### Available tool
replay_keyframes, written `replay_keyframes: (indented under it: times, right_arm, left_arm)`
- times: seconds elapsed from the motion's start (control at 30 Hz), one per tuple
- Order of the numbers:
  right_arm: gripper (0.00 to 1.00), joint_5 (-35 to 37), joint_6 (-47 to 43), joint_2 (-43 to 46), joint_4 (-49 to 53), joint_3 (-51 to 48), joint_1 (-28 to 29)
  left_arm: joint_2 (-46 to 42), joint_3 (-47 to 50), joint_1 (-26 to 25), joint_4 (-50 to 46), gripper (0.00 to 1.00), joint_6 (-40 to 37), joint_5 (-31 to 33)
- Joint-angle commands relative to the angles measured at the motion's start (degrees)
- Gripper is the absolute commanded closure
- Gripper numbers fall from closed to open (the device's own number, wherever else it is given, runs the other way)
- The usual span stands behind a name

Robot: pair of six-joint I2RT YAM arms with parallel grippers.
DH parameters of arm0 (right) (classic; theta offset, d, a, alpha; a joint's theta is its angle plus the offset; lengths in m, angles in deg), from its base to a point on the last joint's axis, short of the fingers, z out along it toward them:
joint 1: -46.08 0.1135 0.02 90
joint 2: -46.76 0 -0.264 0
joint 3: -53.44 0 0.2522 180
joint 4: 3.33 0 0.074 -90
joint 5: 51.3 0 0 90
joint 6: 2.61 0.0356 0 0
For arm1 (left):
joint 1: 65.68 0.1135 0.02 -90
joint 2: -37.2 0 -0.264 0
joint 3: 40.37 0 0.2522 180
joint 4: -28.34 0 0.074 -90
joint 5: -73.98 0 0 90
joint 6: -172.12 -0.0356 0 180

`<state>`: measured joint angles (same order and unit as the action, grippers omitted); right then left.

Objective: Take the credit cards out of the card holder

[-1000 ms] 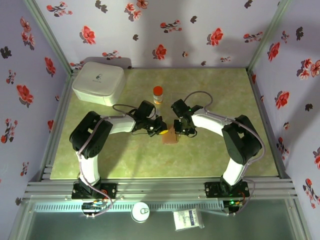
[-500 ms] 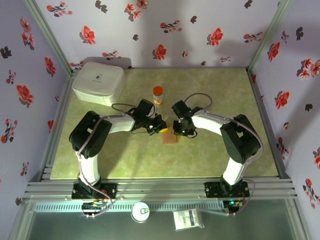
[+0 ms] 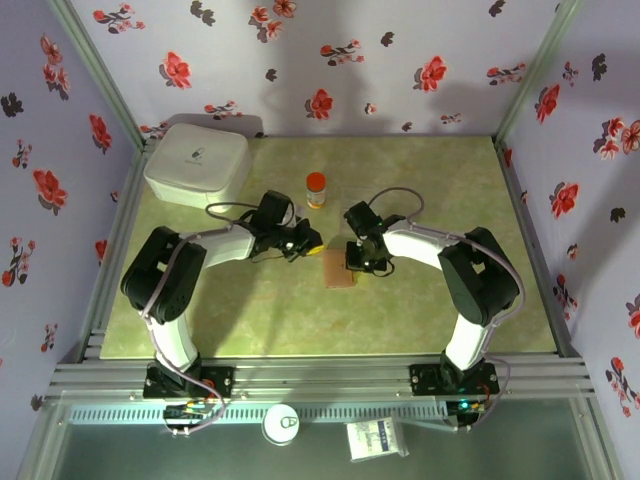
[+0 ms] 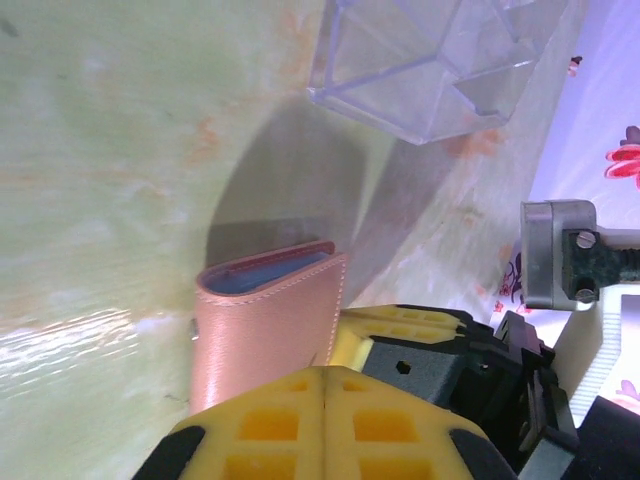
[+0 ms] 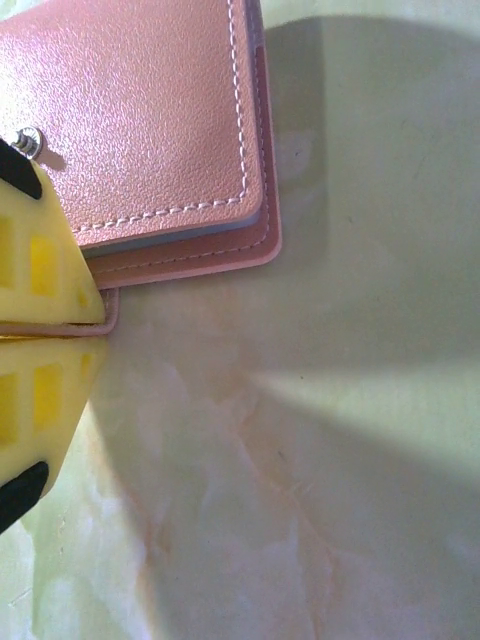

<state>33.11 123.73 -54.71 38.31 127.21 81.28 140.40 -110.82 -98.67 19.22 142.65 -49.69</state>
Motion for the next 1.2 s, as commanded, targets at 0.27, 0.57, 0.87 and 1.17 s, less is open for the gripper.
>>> replay_keyframes:
  times: [0.27,0.57,0.87,1.17]
  right_arm:
    - [0.95,3.93,-2.50,5.78,7.91,2.25,-0.13]
    - [0.95,5.47,-4.17,7.31,13.52,6.83,1.40]
    - [0.94,6.64,-6.50,6.27,18.80,13.08,4.86]
    - [0.94,5.54,-7.29,5.46,20.29,16.54,7.51]
  left_arm:
    - [-6.07,5.13,5.30,-2.23,0.97,-4.19,0.70]
    - [-9.89,4.66,7.81,-8.86,0.98,-9.40,1.75]
    - [-10.30,3.80,8.46,-10.73,0.98,-10.76,1.93]
    - [-9.97,3.69,8.34,-11.06,0.99,-10.94,1.59]
